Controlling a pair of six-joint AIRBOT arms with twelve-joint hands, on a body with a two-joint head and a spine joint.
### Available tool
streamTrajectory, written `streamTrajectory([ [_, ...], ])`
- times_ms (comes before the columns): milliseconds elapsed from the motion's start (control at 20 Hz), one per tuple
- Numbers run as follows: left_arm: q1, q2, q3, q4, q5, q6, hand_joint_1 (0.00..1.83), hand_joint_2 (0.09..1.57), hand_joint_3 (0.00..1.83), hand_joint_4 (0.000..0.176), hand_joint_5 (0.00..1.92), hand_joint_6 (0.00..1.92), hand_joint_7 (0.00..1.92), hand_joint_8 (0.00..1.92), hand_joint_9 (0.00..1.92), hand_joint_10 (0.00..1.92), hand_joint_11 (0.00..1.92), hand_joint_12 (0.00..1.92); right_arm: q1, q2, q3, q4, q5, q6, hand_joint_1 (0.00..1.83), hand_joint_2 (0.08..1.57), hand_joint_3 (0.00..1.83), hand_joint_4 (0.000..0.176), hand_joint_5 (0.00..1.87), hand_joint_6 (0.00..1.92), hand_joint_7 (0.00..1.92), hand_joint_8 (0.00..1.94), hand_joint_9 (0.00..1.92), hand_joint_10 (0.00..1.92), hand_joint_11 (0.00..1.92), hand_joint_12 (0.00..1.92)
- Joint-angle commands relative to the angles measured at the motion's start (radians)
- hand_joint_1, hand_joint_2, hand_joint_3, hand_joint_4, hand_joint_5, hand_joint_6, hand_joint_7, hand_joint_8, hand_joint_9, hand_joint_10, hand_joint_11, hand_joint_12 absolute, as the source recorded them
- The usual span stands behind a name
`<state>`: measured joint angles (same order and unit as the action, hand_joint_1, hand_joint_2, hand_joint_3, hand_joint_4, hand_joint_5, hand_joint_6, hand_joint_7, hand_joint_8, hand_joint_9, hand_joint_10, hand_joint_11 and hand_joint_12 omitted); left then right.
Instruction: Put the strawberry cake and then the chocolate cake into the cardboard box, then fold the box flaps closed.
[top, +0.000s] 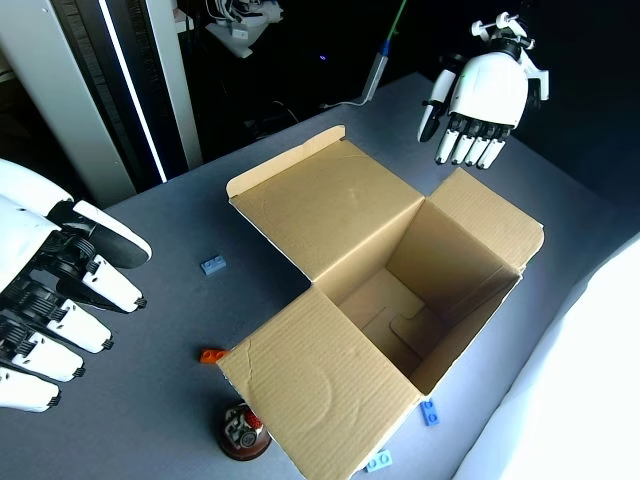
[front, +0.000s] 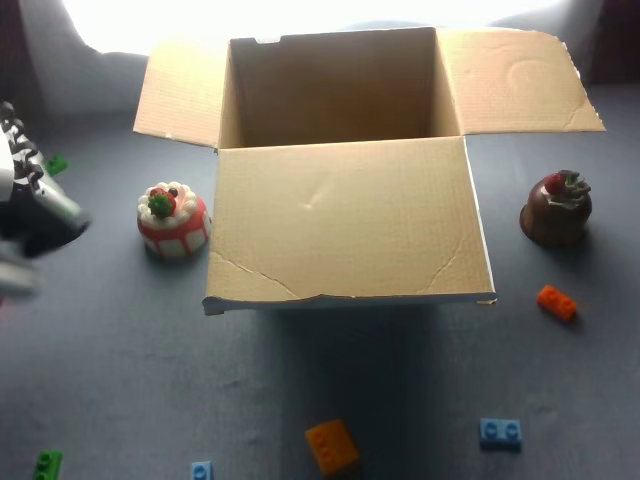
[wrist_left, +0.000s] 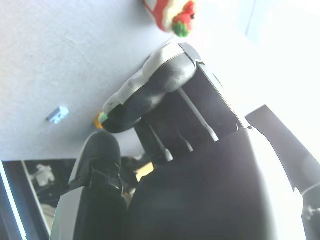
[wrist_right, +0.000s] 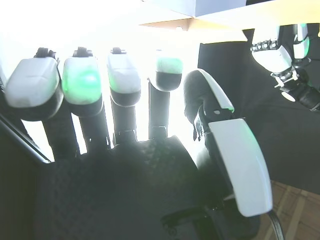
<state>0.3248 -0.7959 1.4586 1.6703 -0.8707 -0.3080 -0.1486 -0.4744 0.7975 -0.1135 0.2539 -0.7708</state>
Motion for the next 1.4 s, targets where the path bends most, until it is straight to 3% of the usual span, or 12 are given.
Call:
streamTrajectory([
  [0, -0.017, 0.001, 0.006, -0.063, -0.01, 0.003, 0.25, 1.19, 0.02, 0.029, 0.09, 0.01, 0.09, 0.0, 0.09, 0.01, 0.0, 0.43, 0.007, 0.013, 0.003, 0.014, 0.117, 0.002, 0.01, 1.15, 0.02, 0.0, 0.1, 0.01, 0.08, 0.0, 0.09, 0.02, 0.0, 0.33],
  [100, -0.017, 0.001, 0.009, -0.053, -0.013, 0.003, 0.28, 1.18, 0.01, 0.022, 0.09, 0.01, 0.08, 0.0, 0.1, 0.01, 0.0, 0.43, -0.005, 0.013, 0.003, 0.014, 0.131, 0.002, 0.02, 1.15, 0.01, 0.0, 0.11, 0.01, 0.08, 0.0, 0.08, 0.01, 0.0, 0.1],
  [350, -0.02, 0.002, -0.011, -0.028, -0.015, -0.002, 0.33, 1.16, 0.0, 0.027, 0.11, 0.0, 0.13, 0.0, 0.14, 0.01, 0.0, 0.65, -0.047, 0.014, 0.002, 0.014, 0.199, 0.012, 0.13, 1.15, 0.0, 0.0, 0.1, 0.0, 0.12, 0.0, 0.14, 0.0, 0.0, 0.34],
  [550, -0.031, 0.006, -0.029, 0.0, -0.015, -0.014, 0.27, 1.18, 0.01, 0.026, 0.09, 0.0, 0.1, 0.0, 0.12, 0.0, 0.0, 0.62, -0.068, 0.016, 0.004, 0.108, 0.21, 0.014, 0.7, 1.16, 0.0, 0.0, 0.51, 0.09, 0.31, 0.02, 0.28, 0.02, 0.0, 0.81],
  [600, -0.031, 0.006, -0.027, 0.004, -0.015, -0.014, 0.29, 1.18, 0.0, 0.024, 0.1, 0.01, 0.11, 0.01, 0.13, 0.0, 0.0, 0.62, -0.073, 0.015, 0.005, 0.12, 0.21, 0.012, 0.94, 1.21, 0.0, 0.0, 0.72, 1.05, 0.4, 0.02, 0.31, 0.02, 0.0, 0.95],
  [650, -0.036, 0.005, -0.022, 0.007, -0.015, -0.014, 0.29, 1.18, 0.0, 0.027, 0.11, 0.01, 0.12, 0.01, 0.13, 0.0, 0.0, 0.62, -0.079, 0.015, 0.005, 0.138, 0.21, 0.01, 1.05, 1.22, 0.0, 0.0, 0.77, 1.24, 0.48, 0.02, 0.32, 0.02, 0.0, 0.97],
  [750, -0.047, 0.0, -0.014, 0.014, -0.015, -0.015, 0.29, 1.18, 0.0, 0.03, 0.11, 0.01, 0.12, 0.01, 0.13, 0.0, 0.0, 0.61, -0.091, 0.013, 0.013, 0.183, 0.21, 0.009, 1.02, 1.23, 0.0, 0.0, 0.77, 1.31, 0.52, 0.01, 0.34, 0.02, 0.0, 1.02],
  [800, -0.056, -0.004, -0.014, 0.034, -0.015, -0.023, 0.26, 1.19, 0.0, 0.03, 0.11, 0.0, 0.12, 0.0, 0.14, 0.01, 0.0, 0.61, -0.093, 0.011, 0.017, 0.191, 0.21, 0.009, 0.97, 1.23, 0.0, 0.058, 0.76, 1.32, 0.51, 0.01, 0.35, 0.02, 0.0, 1.05],
  [850, -0.061, -0.008, -0.016, 0.051, -0.015, -0.035, 0.27, 1.19, 0.0, 0.028, 0.1, 0.0, 0.12, 0.0, 0.13, 0.0, 0.0, 0.58, -0.093, 0.009, 0.02, 0.191, 0.21, 0.008, 0.86, 1.18, 0.0, 0.0, 0.6, 0.79, 0.45, 0.0, 0.35, 0.02, 0.0, 1.02],
  [950, -0.057, -0.018, -0.024, 0.06, -0.014, -0.064, 0.27, 1.19, 0.0, 0.032, 0.1, 0.0, 0.12, 0.0, 0.13, 0.0, 0.0, 0.6, -0.093, 0.007, 0.02, 0.191, 0.21, 0.006, 0.85, 1.15, 0.0, 0.0, 0.61, 0.26, 0.4, 0.0, 0.33, 0.0, 0.0, 0.98],
  [1050, -0.058, -0.031, -0.026, 0.055, -0.009, -0.068, 0.28, 1.19, 0.0, 0.029, 0.11, 0.0, 0.12, 0.0, 0.13, 0.0, 0.0, 0.58, -0.092, 0.006, 0.02, 0.191, 0.21, 0.006, 0.81, 1.15, 0.0, 0.0, 0.64, 0.09, 0.39, 0.0, 0.35, 0.01, 0.0, 0.98],
  [1350, -0.018, -0.121, 0.047, 0.043, 0.022, -0.041, 0.3, 1.17, 0.0, 0.038, 0.11, 0.0, 0.12, 0.0, 0.12, 0.0, 0.0, 0.54, -0.087, 0.004, 0.02, 0.191, 0.21, 0.003, 0.79, 1.12, 0.0, 0.0, 0.51, 0.0, 0.36, 0.0, 0.37, 0.01, 0.0, 0.98],
])
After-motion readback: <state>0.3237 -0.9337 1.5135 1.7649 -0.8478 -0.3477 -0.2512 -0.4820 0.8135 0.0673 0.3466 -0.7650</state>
